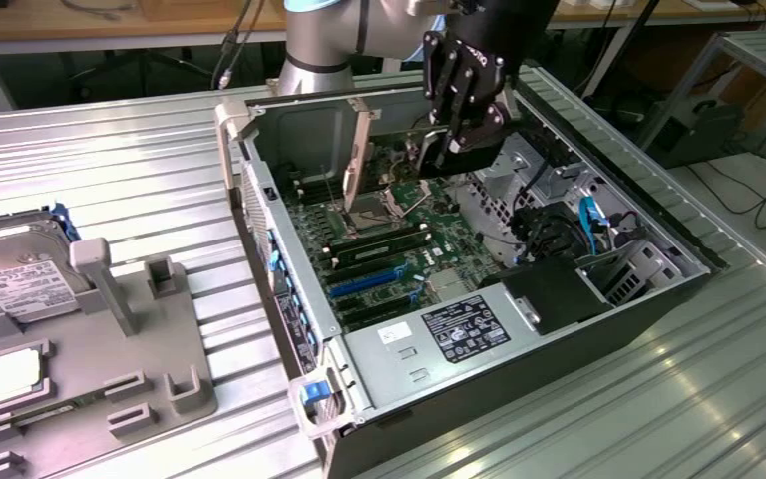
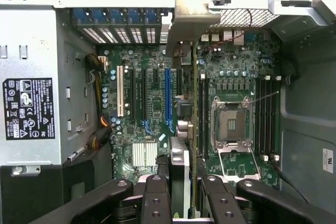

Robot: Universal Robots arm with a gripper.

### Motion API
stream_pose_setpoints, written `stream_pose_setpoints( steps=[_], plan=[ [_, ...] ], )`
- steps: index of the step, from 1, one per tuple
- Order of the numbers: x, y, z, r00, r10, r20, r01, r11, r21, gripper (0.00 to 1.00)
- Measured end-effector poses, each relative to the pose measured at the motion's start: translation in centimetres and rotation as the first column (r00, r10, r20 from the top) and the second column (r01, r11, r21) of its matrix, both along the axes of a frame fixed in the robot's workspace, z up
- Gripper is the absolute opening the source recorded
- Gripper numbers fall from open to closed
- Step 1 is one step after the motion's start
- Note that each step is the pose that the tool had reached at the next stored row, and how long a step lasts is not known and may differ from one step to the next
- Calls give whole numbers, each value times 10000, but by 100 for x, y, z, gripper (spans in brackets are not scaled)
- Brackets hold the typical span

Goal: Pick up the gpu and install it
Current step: 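Insert the gpu into the slot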

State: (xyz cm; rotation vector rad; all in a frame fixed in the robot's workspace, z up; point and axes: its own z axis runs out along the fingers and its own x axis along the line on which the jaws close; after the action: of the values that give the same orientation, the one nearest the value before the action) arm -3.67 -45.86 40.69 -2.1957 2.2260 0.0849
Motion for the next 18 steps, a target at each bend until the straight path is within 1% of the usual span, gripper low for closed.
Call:
stream_pose_setpoints(
  steps=[3,6,8,12,13,18],
  plan=[
    [0,6,-43,10000,-51,-1,51,10000,-5,28],
    [-16,10,-103,10000,-56,14,56,10000,-5,28],
    [-35,17,-128,10000,-52,46,52,10000,-4,28],
    [-50,29,-170,9999,-50,157,51,10000,-9,28],
    [-55,30,-185,9998,-50,170,50,10000,-8,28],
    [-81,44,-270,9998,-50,183,50,10000,-10,28]
  ],
)
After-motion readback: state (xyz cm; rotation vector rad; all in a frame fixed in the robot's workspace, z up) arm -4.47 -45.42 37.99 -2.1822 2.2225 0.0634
